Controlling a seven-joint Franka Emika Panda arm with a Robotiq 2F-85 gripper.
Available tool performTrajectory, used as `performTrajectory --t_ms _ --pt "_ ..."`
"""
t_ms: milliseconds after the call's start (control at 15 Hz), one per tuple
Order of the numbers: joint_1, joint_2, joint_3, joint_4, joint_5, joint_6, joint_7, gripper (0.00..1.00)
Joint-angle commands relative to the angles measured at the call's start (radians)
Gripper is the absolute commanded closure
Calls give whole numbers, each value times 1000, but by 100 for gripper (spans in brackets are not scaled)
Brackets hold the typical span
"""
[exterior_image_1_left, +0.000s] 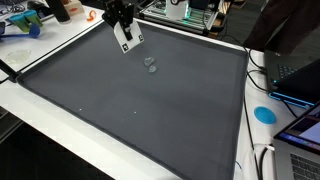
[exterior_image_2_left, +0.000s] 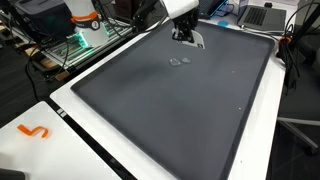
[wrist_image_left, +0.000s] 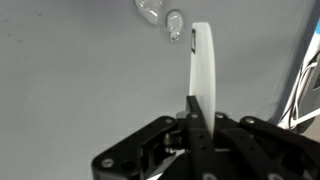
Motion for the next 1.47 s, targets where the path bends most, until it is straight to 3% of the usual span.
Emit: performTrajectory --t_ms 0,867,1400 --pt "30 -17 9 -2 -128 41 149 99" --pt "158 3 34 77 -659 -26 633 99" --pt "225 13 53 111 -846 -99 803 99"
